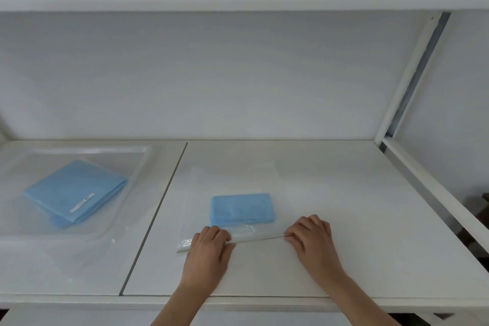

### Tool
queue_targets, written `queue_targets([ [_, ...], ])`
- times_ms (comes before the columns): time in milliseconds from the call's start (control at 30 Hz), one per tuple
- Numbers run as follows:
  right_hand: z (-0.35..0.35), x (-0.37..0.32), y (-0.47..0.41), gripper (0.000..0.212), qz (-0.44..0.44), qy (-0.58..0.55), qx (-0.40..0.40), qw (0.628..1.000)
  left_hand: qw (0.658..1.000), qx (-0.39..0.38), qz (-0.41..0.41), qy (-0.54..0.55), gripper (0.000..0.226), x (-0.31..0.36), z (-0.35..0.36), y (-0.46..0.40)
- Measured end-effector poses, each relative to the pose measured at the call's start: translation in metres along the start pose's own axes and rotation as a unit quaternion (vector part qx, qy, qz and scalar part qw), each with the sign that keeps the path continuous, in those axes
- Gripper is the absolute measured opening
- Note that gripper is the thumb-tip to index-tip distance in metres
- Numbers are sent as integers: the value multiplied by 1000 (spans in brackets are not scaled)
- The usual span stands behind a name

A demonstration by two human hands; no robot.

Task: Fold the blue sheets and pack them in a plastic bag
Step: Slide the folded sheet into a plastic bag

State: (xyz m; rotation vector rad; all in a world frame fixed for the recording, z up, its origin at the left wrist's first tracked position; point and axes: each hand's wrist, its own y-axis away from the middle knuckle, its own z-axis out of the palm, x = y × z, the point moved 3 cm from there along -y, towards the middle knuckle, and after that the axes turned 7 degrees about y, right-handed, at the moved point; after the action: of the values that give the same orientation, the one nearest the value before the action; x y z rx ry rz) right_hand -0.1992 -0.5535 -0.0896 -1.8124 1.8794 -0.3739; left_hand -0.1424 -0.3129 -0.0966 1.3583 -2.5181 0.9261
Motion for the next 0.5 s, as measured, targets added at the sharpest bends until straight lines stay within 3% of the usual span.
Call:
queue_targets([
  [300,1,-1,0,17,-6,-18,0,1000,999,-12,-13,40,23,-4,2,0],
  [500,2,7,1,16,37,-74,-17,996,994,-33,-55,92,7,-7,-4,1],
])
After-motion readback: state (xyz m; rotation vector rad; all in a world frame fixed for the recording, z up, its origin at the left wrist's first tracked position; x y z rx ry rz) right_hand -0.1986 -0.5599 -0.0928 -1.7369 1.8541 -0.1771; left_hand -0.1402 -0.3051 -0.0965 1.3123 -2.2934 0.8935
